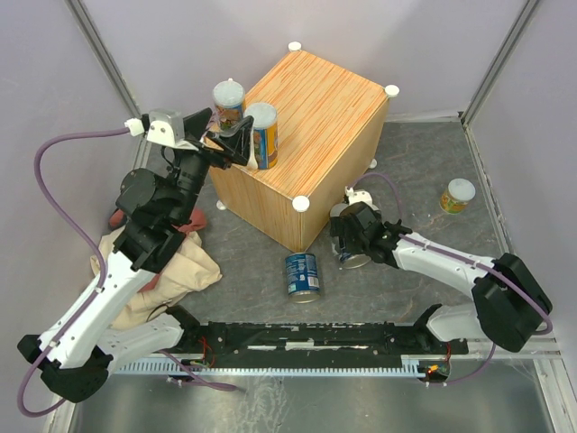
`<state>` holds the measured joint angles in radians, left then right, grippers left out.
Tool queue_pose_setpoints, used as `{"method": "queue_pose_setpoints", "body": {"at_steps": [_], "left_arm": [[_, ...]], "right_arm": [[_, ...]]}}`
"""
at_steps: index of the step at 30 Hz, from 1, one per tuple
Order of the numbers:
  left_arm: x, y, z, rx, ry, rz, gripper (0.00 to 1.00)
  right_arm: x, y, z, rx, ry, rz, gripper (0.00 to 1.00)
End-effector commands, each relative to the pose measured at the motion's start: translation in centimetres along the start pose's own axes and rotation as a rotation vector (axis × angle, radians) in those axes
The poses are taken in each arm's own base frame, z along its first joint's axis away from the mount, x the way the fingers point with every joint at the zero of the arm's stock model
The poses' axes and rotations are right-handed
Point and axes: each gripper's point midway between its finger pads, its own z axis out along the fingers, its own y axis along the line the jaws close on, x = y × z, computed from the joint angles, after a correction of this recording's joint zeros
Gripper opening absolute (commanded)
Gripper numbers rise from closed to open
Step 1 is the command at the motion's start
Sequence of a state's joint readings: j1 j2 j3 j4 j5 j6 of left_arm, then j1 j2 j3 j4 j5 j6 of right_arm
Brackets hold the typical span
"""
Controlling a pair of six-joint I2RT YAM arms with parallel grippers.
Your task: Place and organize the canned foods onto the counter
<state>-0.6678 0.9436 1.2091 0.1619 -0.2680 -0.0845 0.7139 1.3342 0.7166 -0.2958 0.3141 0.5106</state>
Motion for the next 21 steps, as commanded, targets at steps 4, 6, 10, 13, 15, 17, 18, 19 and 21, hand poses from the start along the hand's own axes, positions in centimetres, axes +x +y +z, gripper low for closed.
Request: {"method": "queue_pose_setpoints", "body": {"at_steps": [4, 6, 10, 13, 15, 17, 18, 19, 21], "left_arm": [[0.0, -0.2, -0.2, 0.005, -0.012, -0.064, 1.0], [0.0, -0.2, -0.3, 0.004, -0.011, -0.064, 1.0], [0.1, -0.1, -0.4, 0.002, -0.008, -0.063, 1.0], [0.1, -0.1, -0.5, 0.003, -0.007, -0.065, 1.0], [0.1, -0.1, -0.6, 0.002, -0.006, -0.067, 1.0], [0.4, 0.0, -0.7, 0.001, -0.002, -0.071, 1.0], [0.5, 0.0, -0.8, 0.0, -0.001, -0.075, 1.0], [0.6, 0.0, -0.8, -0.001, 0.001, -0.08, 1.0], [0.8, 0.0, -1.0, -0.001, 0.005, -0.093, 1.0]], "right_arm": [[-1.6, 1.0, 0.7, -0.026, -0.019, 0.012, 1.0], [-1.1, 1.1, 1.2, -0.028, -0.005, 0.016, 1.0], [-0.5, 1.0, 1.8, -0.034, 0.003, 0.026, 0.94], [-0.9, 1.0, 1.3, -0.056, -0.028, 0.034, 0.81], [-1.5, 1.0, 0.6, -0.07, -0.057, 0.036, 0.67], [-2.1, 0.9, -0.4, -0.082, -0.087, 0.04, 0.54], [-2.5, 0.9, -1.0, -0.089, -0.102, 0.041, 0.51], [-2.6, 0.8, -1.5, -0.097, -0.113, 0.041, 0.5], [-3.1, 0.7, -2.6, -0.114, -0.143, 0.048, 0.49]]}}
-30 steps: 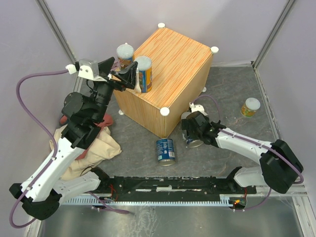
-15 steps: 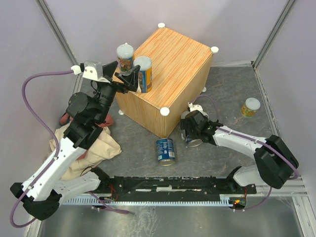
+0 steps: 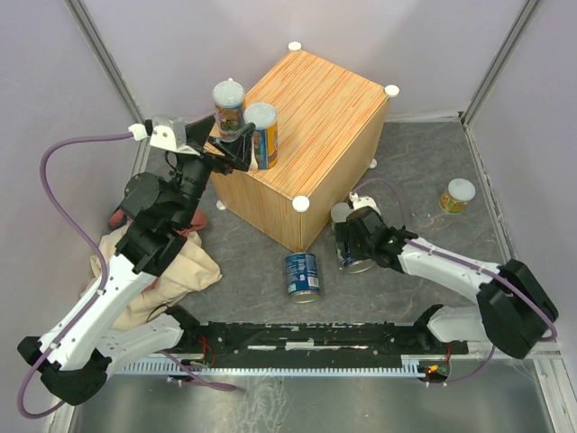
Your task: Place and organize the canned foods onto the counter
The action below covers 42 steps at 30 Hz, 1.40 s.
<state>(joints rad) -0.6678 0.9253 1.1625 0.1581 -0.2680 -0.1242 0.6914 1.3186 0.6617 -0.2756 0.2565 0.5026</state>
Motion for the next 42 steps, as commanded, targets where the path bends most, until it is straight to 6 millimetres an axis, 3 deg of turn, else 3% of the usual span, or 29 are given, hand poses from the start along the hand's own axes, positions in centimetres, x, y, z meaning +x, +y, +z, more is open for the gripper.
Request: {"method": "queue_pose_setpoints", "body": {"at_steps": [1, 6, 16, 28, 35, 42], "left_arm": [[-0.6, -0.1, -0.5, 0.004, -0.023, -0.066, 1.0], [-0.4, -0.1, -0.8, 0.005, -0.019, -0.082, 1.0], [-1.1, -0.4, -1.5, 0.017, -0.013, -0.115, 1.0], [-1.1, -1.1, -2.3, 0.049, 0.009, -0.169, 1.0], [-1.3, -1.4, -2.7, 0.062, 0.016, -0.2, 1.0], [-1.2, -1.6, -3.0, 0.068, 0.035, -0.23, 1.0]], "right_arm": [[-4.8, 1.1, -3.6, -0.092, -0.197, 0.044, 0.49], [-5.8, 1.2, -6.9, -0.169, -0.295, 0.075, 0.38], [-9.4, 1.8, -14.5, -0.317, -0.489, 0.107, 0.32], [-13.0, 2.1, -22.1, -0.432, -0.668, 0.128, 0.31], [-16.2, 2.5, -27.3, -0.504, -0.803, 0.131, 0.3], [-21.0, 3.1, -32.0, -0.524, -0.945, 0.094, 0.29]]}}
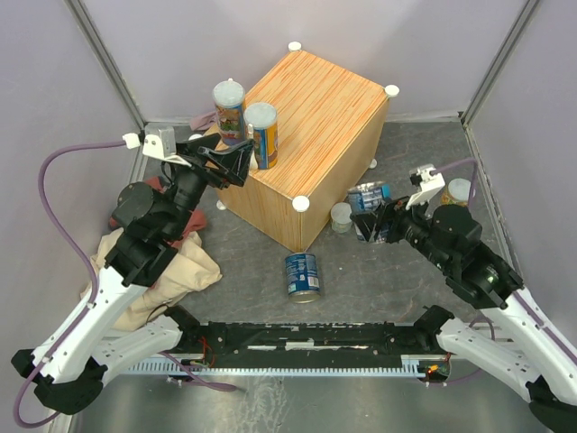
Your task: Place and organize the canned foods onto the counter
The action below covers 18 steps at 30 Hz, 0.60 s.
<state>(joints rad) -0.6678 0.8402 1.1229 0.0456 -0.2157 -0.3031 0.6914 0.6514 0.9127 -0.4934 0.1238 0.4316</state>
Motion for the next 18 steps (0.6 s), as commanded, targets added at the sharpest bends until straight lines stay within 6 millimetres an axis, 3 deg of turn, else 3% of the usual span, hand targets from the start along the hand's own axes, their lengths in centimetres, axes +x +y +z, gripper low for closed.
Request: {"method": "queue_pose_setpoints", "body": {"at_steps": [1, 10, 18], "left_arm": [[-2.2, -1.2, -0.6, 0.037, -0.039, -0.071, 1.0], [-2.4, -1.2, -1.6, 0.039, -0.034, -0.106, 1.0], [-1.3, -0.7, -2.6, 0.04, -0.052, -0.174, 1.0]], "right_arm": [[-12.7, 4.7, -2.3, -0.147, -0.378, -0.009, 0.29], [-20.5, 6.6, -2.1, -0.145, -0.57, -0.115, 0.29], [-24.9, 7.4, -0.1, -0.095, -0.7, -0.243, 0.3]]}}
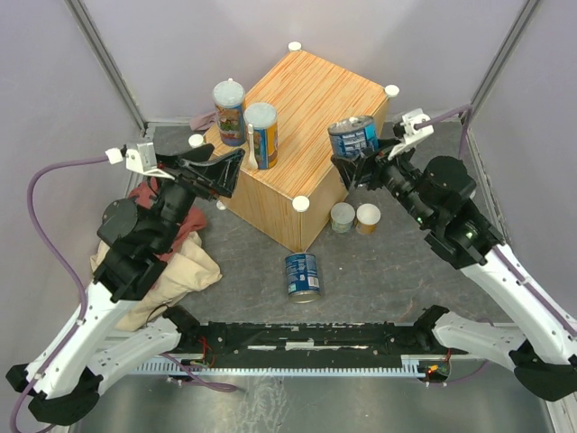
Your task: Place and organize the canned foods onto the counter
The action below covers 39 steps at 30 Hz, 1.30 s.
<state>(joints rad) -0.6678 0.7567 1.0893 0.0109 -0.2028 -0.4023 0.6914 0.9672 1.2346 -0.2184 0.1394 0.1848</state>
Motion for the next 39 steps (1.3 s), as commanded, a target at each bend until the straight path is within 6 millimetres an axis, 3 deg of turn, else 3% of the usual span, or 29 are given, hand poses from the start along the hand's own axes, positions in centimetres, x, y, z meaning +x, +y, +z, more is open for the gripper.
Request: {"method": "queue_pose_setpoints", "body": {"at_steps": [1, 6, 15, 23, 29, 39], "left_arm": [[-0.5, -0.3, -0.6, 0.024, -0.047, -0.077, 1.0], [0.5, 0.2, -1.5, 0.022, -0.055, -0.11, 1.0], [2.6, 1.1, -2.2, 0.034, -0.055, -0.13, 1.0], [4.8, 1.9, -2.2, 0.032, -0.031, -0.097, 0.99], [5.9, 2.2, -2.6, 0.05, -0.035, -0.094, 0.99], [6.9, 3.0, -3.0, 0.061, -0.075, -0.047, 0.99]], "right_arm": [[-13.3, 0.4, -0.6, 0.006, -0.438, -0.063, 0.3], [-14.9, -0.9, 2.5, 0.034, -0.496, -0.126, 0.29], [-16.4, -8.2, 7.8, 0.048, -0.625, -0.067, 0.29], [-16.7, -10.4, 10.9, 0.014, -0.705, -0.114, 0.29], [-15.7, -11.4, 12.9, 0.005, -0.716, -0.163, 0.29], [-11.9, -12.9, 15.9, 0.003, -0.705, -0.183, 0.32]]}}
